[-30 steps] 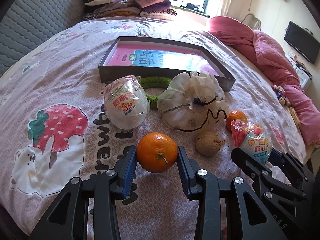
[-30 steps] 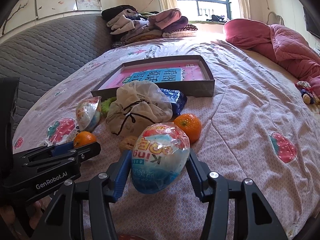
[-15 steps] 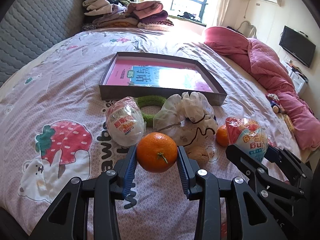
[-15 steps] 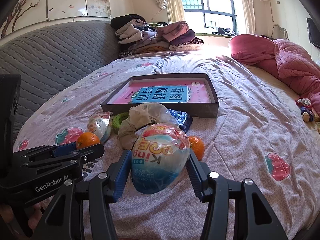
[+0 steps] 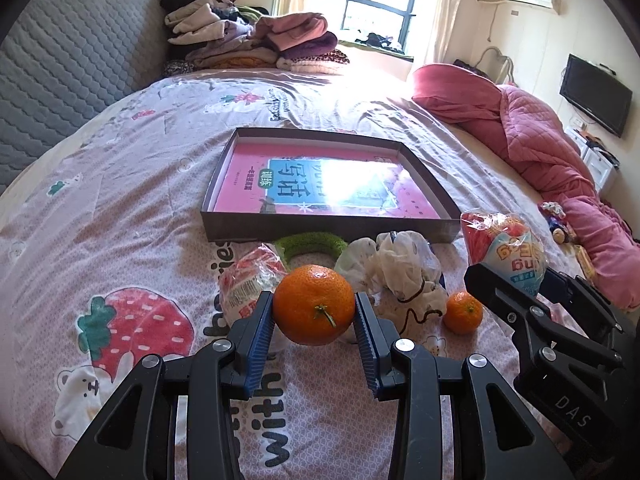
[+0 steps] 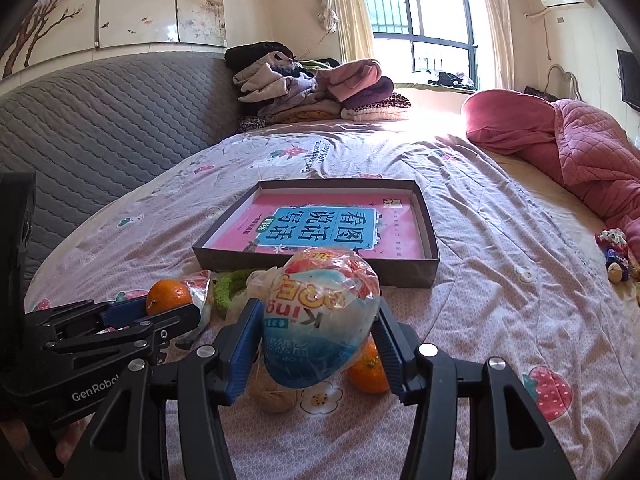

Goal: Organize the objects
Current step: 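Lift and carry the tangerine with the left tool while the right tool carries the egg to the tray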

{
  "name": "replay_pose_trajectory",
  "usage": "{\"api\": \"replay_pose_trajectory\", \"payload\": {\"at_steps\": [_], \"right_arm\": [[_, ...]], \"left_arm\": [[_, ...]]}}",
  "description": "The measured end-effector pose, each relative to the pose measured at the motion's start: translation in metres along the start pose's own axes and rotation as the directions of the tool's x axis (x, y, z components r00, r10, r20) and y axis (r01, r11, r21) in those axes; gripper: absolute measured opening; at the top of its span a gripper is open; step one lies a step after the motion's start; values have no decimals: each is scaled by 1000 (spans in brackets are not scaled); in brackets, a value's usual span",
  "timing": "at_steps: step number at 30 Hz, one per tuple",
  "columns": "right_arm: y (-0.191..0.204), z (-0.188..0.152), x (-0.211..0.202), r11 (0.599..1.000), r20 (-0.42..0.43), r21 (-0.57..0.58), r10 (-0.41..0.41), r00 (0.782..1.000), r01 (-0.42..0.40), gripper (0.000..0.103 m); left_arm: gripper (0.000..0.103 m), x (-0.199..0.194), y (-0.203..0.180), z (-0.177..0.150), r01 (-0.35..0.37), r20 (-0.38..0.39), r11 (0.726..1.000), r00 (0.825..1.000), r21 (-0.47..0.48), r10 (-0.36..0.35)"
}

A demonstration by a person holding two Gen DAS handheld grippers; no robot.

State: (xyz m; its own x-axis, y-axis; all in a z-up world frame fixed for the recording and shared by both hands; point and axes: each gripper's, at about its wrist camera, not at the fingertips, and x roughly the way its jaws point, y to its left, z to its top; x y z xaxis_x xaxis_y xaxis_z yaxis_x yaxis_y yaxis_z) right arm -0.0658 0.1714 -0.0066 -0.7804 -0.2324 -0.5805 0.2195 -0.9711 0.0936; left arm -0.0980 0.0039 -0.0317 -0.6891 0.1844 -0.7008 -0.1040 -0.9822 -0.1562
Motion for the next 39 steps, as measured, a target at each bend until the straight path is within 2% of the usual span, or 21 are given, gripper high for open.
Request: {"api": "replay_pose_trajectory", "payload": {"at_steps": [10, 16, 26, 39], "right_arm": [[-6, 35, 11, 1000, 60, -28, 7, 998, -5, 54], [-12, 48, 19, 999, 68, -40, 7, 998, -5, 54], [-17, 64, 38, 996, 66, -87, -13, 998, 18, 54], [-31, 77, 79, 991, 24, -128, -39, 999, 41, 54]], "left_arm": [[40, 14, 4, 29, -21, 21, 1000, 1000, 2, 21], [40, 23, 5, 46, -26, 31, 1000, 999, -1, 26], [40, 43, 4, 75, -40, 43, 999, 998, 1, 40], [40, 81, 6, 107, -60, -2, 998, 998, 6, 60]]}}
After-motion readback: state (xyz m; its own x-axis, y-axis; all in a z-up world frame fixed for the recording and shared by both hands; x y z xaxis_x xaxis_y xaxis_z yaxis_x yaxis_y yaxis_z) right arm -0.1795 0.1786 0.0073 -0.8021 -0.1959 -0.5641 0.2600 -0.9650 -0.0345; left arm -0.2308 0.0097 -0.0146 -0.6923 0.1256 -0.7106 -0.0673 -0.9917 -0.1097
